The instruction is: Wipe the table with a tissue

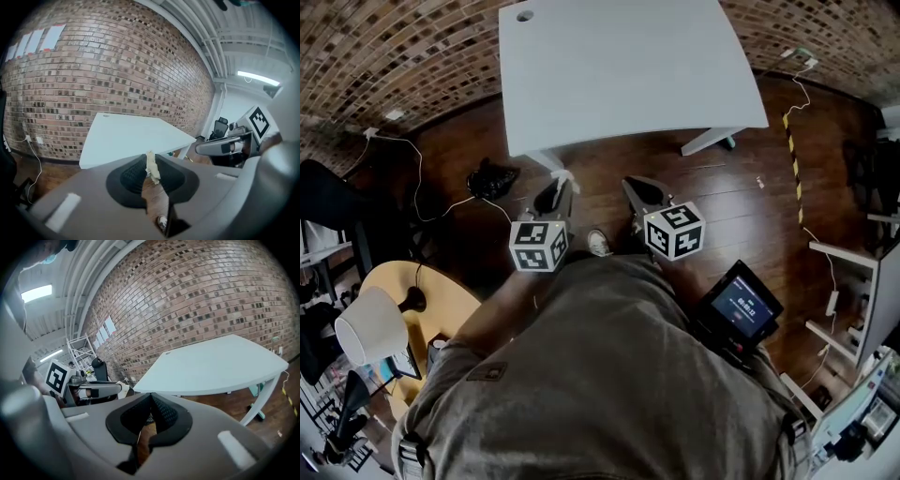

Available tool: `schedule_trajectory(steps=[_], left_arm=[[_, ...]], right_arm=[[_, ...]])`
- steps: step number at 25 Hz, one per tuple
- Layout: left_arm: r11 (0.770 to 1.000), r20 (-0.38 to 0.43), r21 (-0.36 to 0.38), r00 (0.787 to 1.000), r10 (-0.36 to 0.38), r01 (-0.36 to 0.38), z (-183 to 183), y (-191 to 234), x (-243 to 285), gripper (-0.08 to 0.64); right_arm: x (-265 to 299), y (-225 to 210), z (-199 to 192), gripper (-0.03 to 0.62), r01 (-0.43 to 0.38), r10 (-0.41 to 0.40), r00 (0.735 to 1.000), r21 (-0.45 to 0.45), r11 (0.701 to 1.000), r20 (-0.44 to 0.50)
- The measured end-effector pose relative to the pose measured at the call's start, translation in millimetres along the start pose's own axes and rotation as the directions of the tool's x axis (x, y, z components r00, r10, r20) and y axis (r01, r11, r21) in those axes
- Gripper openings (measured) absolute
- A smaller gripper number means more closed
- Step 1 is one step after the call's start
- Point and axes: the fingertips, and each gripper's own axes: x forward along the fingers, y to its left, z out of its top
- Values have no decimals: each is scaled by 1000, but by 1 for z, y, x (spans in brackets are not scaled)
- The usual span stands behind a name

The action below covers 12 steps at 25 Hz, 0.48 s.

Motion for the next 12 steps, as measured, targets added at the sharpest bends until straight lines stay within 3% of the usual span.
schedule_trajectory(steps=[12], left_arm=[[1000, 41, -2, 999, 8, -8, 18, -38, 5, 55]], right_arm=[[-21, -16, 19, 14, -25, 26, 999, -43, 999, 22]])
